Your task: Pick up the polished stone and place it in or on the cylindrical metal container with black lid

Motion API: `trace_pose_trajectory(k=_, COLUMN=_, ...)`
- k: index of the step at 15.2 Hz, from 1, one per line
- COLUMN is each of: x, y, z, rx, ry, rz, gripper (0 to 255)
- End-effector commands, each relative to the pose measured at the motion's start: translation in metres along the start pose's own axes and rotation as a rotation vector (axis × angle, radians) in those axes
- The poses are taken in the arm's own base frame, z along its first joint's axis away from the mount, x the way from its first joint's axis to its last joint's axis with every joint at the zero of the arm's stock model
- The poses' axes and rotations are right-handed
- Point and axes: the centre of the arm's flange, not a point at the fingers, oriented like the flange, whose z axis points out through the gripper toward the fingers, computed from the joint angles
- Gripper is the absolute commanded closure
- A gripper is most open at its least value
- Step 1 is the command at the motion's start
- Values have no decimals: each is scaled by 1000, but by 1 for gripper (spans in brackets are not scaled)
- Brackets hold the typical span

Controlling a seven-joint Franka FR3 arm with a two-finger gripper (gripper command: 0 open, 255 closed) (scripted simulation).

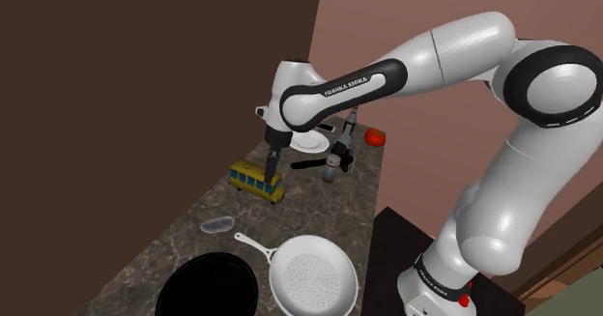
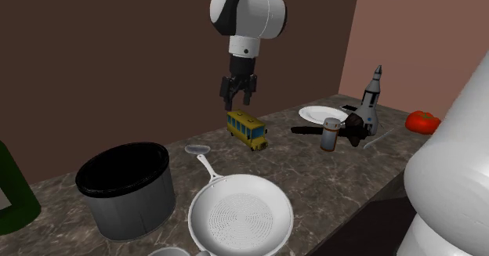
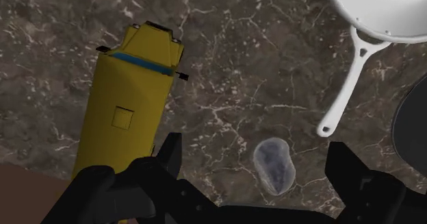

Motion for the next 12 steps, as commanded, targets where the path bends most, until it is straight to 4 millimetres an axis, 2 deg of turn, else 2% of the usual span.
trace_pose_trajectory(k=1, x=16, y=-4, z=20, rx=8, ry=2, rz=-48, gripper=0)
trace_pose_trajectory(k=12, x=111, y=-52, z=115, rx=47, ry=11, rz=-306, gripper=0)
